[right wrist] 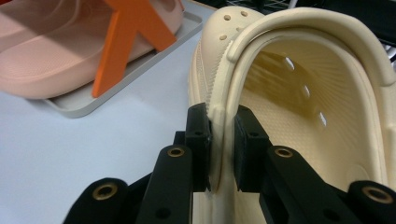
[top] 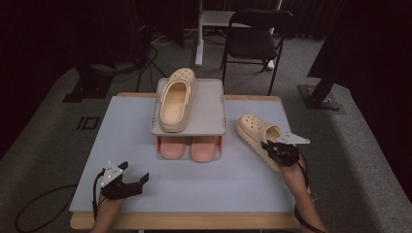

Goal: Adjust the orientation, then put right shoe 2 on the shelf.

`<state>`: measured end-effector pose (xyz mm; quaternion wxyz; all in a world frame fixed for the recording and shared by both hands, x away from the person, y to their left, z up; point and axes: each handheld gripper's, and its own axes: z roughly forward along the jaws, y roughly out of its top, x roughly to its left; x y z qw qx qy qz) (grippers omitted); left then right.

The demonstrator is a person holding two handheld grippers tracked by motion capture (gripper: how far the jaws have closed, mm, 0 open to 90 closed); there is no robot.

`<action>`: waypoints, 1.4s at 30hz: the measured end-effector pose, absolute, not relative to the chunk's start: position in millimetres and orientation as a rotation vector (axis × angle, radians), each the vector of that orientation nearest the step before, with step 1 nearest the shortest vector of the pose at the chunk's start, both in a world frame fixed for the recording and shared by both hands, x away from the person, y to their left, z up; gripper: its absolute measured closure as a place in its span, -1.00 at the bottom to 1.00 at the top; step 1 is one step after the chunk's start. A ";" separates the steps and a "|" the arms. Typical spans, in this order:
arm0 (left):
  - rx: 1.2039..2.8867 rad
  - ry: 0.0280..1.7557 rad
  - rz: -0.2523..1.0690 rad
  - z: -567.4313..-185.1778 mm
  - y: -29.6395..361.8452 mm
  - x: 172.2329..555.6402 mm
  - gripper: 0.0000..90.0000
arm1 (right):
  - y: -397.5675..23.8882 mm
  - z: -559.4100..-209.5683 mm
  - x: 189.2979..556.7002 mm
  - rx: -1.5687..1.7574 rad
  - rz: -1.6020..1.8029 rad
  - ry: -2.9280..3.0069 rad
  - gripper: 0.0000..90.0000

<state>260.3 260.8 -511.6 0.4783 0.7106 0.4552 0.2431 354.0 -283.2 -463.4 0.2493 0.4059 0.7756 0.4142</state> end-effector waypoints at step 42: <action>1.727 1.116 0.580 -512.2 261.4 260.8 -0.92 | -321.2 -460.4 325.9 1.189 1.284 2.049 -0.03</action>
